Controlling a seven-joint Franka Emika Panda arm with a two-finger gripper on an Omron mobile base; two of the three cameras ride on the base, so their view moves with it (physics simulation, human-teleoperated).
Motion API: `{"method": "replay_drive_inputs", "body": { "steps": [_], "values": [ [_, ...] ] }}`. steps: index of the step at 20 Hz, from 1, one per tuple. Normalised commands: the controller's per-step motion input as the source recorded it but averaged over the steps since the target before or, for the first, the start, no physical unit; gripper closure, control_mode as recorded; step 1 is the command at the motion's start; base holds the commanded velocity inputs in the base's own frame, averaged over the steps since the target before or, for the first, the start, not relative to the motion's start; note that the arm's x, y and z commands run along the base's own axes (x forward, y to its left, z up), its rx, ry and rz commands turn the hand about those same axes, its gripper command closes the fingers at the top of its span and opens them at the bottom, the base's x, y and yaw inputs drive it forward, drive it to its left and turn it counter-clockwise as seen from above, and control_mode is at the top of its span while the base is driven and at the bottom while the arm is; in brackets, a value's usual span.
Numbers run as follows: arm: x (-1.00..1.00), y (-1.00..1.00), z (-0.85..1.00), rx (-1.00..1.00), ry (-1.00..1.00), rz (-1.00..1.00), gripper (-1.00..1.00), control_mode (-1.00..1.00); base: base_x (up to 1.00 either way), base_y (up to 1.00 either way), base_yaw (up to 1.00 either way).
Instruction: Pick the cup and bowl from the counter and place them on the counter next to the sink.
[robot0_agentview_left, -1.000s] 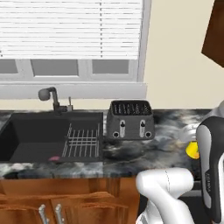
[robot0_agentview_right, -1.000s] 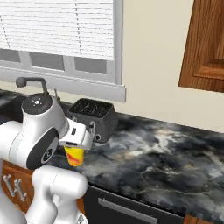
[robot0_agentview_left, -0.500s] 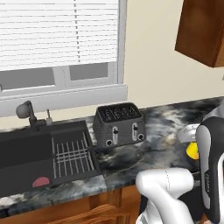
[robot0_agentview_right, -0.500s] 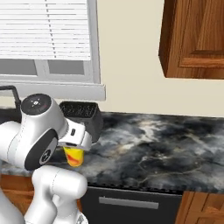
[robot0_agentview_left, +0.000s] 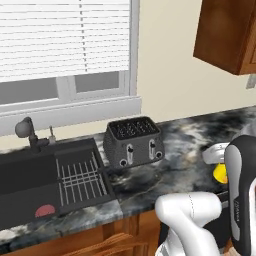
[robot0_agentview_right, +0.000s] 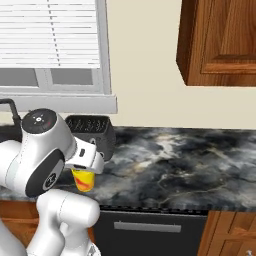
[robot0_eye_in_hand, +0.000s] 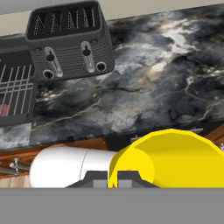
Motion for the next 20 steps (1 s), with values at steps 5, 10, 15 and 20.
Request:
{"method": "replay_drive_inputs", "body": {
  "steps": [5, 10, 15, 20],
  "values": [
    [0.0, 0.0, 0.0, 0.0, 0.0, 0.0, 1.0, 1.0, 0.01, 0.45, 0.09],
    [0.0, 0.0, 0.0, 0.0, 0.0, 0.0, 1.0, 1.0, 0.14, 0.38, 0.22],
    [0.0, 0.0, 0.0, 0.0, 0.0, 0.0, 1.0, 1.0, 0.22, 0.18, 0.23],
    [0.0, 0.0, 0.0, 0.0, 0.0, 0.0, 1.0, 1.0, 0.44, 0.08, 0.03]
  ]
}}
